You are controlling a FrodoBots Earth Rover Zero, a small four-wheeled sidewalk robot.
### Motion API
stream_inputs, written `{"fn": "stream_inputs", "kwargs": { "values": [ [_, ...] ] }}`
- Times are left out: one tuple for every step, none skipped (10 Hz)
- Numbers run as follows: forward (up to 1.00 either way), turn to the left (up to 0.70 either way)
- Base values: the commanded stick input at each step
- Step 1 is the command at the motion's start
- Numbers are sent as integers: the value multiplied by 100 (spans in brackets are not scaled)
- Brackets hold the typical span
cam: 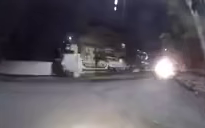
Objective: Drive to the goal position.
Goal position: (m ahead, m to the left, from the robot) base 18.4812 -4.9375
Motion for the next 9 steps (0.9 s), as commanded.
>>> {"fn": "stream_inputs", "kwargs": {
  "values": [
    [70,-35],
    [70,-35],
    [70,-35],
    [70,-35],
    [70,-35],
    [70,-35],
    [70,-35],
    [70,-35],
    [70,-35]
  ]
}}
